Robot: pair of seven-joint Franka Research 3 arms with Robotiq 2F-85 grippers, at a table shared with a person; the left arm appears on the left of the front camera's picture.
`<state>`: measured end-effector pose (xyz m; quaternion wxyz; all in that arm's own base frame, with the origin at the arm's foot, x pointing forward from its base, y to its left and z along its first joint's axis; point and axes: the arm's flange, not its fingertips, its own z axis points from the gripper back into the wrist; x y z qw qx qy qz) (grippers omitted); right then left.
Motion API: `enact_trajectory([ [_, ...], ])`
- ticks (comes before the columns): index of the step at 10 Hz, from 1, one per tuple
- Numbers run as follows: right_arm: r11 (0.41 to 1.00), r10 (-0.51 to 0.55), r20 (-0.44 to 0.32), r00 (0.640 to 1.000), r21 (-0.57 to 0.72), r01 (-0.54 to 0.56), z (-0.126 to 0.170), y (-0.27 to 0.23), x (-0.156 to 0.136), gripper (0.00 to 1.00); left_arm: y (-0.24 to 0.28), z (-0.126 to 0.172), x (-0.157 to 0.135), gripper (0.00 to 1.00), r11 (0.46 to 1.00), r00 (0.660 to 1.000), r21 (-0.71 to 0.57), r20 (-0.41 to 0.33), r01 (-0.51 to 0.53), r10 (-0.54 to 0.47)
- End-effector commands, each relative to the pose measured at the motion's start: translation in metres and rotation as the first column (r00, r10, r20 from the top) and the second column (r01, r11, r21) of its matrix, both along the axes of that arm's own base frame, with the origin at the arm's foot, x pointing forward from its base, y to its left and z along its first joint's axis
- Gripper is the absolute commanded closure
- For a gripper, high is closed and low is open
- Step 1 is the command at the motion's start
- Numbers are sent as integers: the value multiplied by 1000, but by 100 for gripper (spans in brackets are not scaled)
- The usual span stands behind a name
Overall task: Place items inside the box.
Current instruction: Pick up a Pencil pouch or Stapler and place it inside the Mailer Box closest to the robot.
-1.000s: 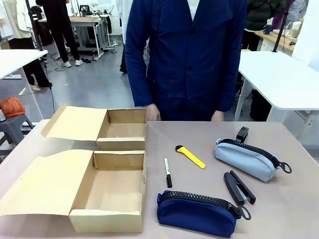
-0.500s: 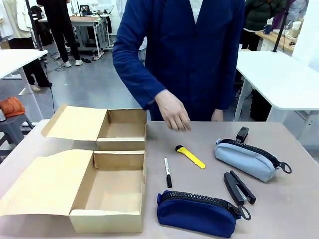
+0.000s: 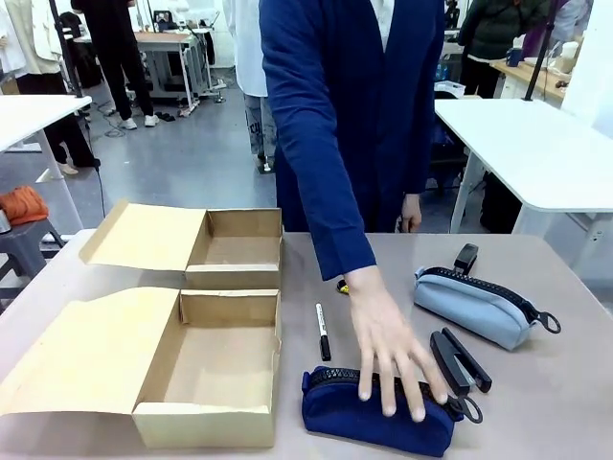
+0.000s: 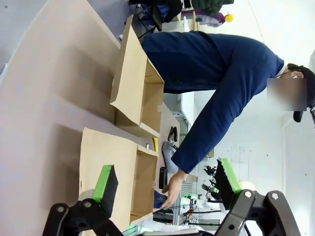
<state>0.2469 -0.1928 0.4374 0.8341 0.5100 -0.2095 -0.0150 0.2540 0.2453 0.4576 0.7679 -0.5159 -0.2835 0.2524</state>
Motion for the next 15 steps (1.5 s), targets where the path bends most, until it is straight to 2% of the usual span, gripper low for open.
enact_trajectory([
  [1, 988, -70, 117, 991, 145, 53, -11, -56, -57, 0, 1, 0, 1, 0, 1000, 1000, -1, 30, 6, -6],
  [2, 979, -121, 122, 985, 176, 99, -18, -66, -70, 0, 1, 0, 1, 0, 1000, 1000, -1, 30, 6, -6],
  [3, 978, -117, 117, 986, 185, 94, -23, -67, -70, 0, 1, 0, 1, 0, 1000, 1000, -1, 30, 6, -6],
  [6, 985, -91, 94, 991, 157, 75, -19, -60, -49, 0, 1, 0, 1, 0, 1000, 1000, -1, 30, 6, -6],
  [8, 989, -118, 92, 989, 98, 109, -15, -48, -40, 0, 1, 0, 1, 0, 1000, 1000, -1, 30, 6, -6],
  [9, 993, -115, 167, 979, 37, 111, -11, -28, -29, 0, 1, 0, 1, 0, 1000, 1000, -1, 30, 6, -6],
  [11, 961, -6, 263, 965, -264, 78, -5, 53, 16, 0, 1, 0, 1, 0, 1000, 1000, -1, 30, 6, -6],
  [12, 904, 48, 296, 954, -419, 84, -7, 94, 37, 0, 1, 0, 1, 0, 1000, 1000, -1, 30, 6, -6],
  [13, 806, 121, 306, 944, -585, 86, -13, 130, 52, 0, 1, 0, 1, 0, 1000, 1000, -1, 30, 6, -6],
  [14, 722, 195, 297, 935, -689, 68, -18, 151, 57, 0, 1, 0, 1, 0, 1000, 1000, -1, 30, 6, -6],
  [15, 751, 83, 376, 923, -632, 190, -9, 143, 58, 0, 1, 0, 1, 0, 1000, 1000, -1, 30, 6, -6],
])
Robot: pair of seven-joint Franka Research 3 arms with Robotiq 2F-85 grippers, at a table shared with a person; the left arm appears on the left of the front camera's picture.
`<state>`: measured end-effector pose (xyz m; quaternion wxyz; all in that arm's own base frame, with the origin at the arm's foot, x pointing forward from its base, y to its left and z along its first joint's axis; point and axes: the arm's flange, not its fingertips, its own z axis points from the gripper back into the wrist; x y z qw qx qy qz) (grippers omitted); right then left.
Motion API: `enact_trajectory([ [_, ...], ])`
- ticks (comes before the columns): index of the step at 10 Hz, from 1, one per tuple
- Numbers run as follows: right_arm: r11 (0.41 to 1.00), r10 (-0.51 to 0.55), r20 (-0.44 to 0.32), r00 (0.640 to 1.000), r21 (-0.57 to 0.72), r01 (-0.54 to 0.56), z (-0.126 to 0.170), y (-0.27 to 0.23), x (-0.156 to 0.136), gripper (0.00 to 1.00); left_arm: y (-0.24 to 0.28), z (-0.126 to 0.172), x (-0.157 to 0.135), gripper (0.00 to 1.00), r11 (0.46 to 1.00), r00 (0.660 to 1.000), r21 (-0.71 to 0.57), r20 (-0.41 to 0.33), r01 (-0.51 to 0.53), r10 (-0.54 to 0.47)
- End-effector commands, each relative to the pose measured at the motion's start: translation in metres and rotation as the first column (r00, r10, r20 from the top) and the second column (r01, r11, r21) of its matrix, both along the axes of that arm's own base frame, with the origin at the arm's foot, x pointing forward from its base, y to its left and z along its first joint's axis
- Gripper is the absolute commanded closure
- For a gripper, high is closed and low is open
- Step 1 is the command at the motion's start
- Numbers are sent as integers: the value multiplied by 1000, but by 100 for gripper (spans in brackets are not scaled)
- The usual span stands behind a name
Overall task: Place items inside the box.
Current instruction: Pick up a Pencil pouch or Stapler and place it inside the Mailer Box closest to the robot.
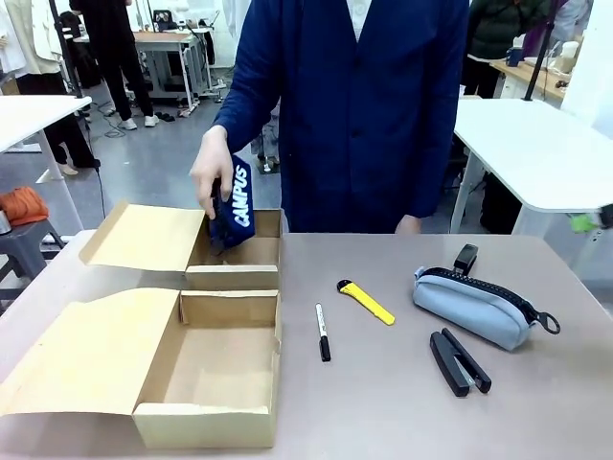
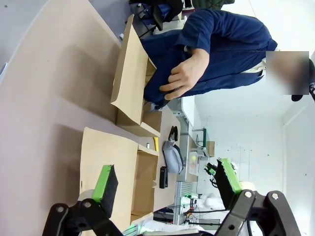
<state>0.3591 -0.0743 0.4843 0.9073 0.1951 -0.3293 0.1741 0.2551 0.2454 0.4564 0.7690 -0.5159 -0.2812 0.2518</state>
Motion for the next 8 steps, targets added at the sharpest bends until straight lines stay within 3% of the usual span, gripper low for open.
enact_trajectory([
  [1, 995, 23, -41, 999, 97, -19, -3, -28, -19, 0, 1, 2, 0, 0, 1000, 999, -2, 33, 2, -2],
  [2, 995, 23, -41, 999, 97, -19, -3, -28, -19, 0, 1, 2, 0, 0, 1000, 999, -2, 33, 2, -2],
  [3, 1000, 1, -1, 1000, -10, -1, -1, 7, 3, 0, 1, 2, 0, 0, 1000, 999, -2, 33, 2, -2],
  [4, 989, 43, 22, 999, -145, -39, -3, 17, -4, 0, 1, 2, 0, 0, 1000, 999, -2, 33, 2, -2],
  [6, 961, 180, 83, 980, -229, -157, -1, 39, 16, 0, 1, 2, 0, 0, 1000, 999, -2, 33, 2, -2],
  [8, 909, 215, 43, 976, -373, -184, -12, 72, 45, 0, 1, 2, 0, 0, 1000, 999, -2, 33, 2, -2],
])
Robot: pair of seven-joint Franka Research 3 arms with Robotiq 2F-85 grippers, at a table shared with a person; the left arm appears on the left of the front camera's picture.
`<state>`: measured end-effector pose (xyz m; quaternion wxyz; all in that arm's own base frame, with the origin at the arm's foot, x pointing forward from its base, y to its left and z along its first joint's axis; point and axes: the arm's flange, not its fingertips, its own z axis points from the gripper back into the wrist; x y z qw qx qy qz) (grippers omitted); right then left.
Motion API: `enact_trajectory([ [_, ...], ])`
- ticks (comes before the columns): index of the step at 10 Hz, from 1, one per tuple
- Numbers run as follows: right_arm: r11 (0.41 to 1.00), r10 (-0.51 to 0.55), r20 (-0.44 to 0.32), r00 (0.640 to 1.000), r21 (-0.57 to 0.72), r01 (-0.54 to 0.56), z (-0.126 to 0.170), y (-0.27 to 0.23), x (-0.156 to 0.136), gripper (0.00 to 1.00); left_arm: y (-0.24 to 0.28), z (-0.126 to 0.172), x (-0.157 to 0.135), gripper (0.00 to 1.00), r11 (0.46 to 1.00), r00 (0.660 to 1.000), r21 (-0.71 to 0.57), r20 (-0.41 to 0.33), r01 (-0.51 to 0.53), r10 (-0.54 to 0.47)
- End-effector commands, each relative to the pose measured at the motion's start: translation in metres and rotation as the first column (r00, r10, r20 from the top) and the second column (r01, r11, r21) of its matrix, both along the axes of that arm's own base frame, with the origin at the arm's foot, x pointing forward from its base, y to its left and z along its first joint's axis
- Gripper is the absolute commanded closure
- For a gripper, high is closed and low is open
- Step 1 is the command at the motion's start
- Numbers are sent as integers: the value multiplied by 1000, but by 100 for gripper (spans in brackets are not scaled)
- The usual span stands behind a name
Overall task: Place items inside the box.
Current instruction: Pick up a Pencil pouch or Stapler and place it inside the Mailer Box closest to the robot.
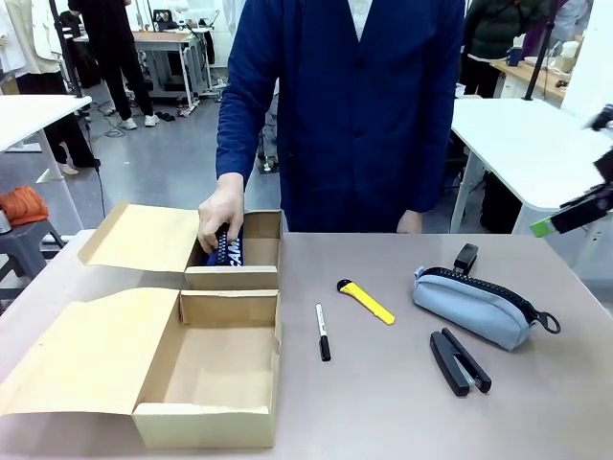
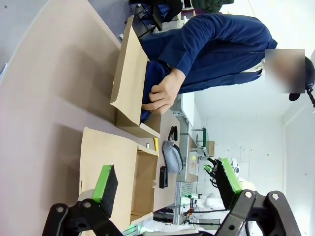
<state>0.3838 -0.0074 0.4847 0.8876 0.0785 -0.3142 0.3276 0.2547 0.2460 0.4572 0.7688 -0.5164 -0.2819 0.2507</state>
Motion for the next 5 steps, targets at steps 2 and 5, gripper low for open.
enact_trajectory([
  [2, 982, -31, -4, 1000, -187, 30, -36, 29, 40, 0, 0, 1, 0, 0, 1000, 1000, -1, 31, 1, -1],
  [5, 964, -6, -18, 1000, -265, 1, -61, 46, 56, 0, 0, 1, 0, 0, 1000, 1000, -1, 31, 1, -1],
])
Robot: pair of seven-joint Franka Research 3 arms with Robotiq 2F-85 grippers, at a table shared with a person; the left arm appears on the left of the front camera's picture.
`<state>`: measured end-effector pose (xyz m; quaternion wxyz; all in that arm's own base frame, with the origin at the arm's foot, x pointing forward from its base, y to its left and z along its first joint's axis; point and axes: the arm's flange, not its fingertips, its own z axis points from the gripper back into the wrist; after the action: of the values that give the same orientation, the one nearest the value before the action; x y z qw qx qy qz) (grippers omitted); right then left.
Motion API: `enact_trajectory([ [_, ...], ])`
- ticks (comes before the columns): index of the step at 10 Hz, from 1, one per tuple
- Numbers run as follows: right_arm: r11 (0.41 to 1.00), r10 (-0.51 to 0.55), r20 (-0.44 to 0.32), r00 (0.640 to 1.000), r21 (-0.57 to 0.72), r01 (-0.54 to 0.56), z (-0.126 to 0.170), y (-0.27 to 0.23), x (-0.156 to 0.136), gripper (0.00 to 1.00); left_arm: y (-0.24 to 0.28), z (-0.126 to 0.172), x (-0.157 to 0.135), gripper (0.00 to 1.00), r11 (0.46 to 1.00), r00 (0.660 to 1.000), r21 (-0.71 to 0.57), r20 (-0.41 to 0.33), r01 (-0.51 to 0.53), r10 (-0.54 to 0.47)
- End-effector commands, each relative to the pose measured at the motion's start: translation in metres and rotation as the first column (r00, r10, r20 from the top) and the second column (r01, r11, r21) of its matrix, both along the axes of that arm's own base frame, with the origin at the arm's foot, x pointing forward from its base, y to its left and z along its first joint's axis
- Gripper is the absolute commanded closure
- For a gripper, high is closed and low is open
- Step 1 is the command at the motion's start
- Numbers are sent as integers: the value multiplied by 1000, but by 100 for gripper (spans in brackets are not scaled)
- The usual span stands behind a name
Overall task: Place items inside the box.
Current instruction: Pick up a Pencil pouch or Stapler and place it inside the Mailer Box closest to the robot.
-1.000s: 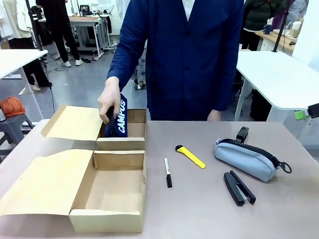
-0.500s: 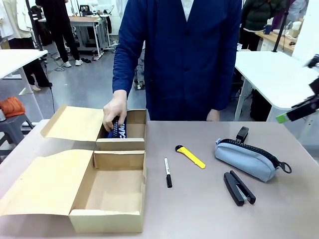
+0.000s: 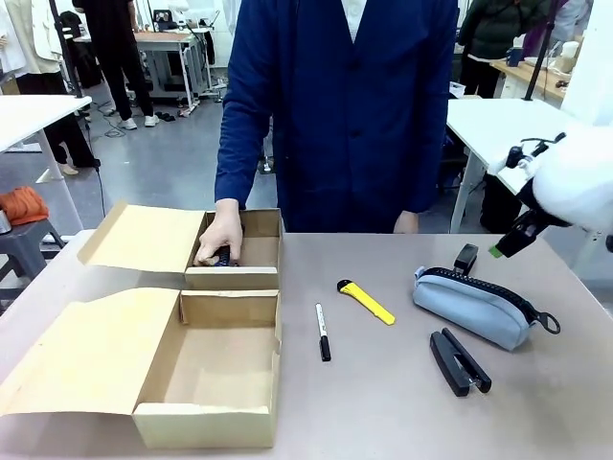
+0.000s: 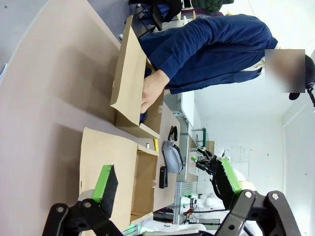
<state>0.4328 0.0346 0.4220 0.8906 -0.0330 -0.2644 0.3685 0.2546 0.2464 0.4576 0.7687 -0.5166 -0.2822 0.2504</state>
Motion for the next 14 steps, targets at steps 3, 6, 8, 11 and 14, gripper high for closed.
enact_trajectory([
  [3, 999, 36, -100, 994, -26, -39, -36, 30, 18, 0, 0, 0, 0, 0, 1000, 1000, -1, 30, 1, -1],
  [6, 997, 19, -86, 996, 78, -12, -26, 33, 16, 0, 0, 0, 0, 0, 1000, 1000, -1, 30, 1, -1],
  [8, 998, 45, -177, 983, 40, -38, -39, 39, 16, 0, 0, 0, 0, 0, 1000, 1000, -1, 30, 1, -1],
  [11, 998, 47, -307, 951, -23, -57, -67, 47, 21, 0, 0, 0, 0, 0, 1000, 1000, -1, 30, 1, -1],
  [14, 995, 23, -379, 925, -85, -60, -86, 48, 25, 0, 0, 0, 0, 0, 1000, 1000, -1, 30, 1, -1],
])
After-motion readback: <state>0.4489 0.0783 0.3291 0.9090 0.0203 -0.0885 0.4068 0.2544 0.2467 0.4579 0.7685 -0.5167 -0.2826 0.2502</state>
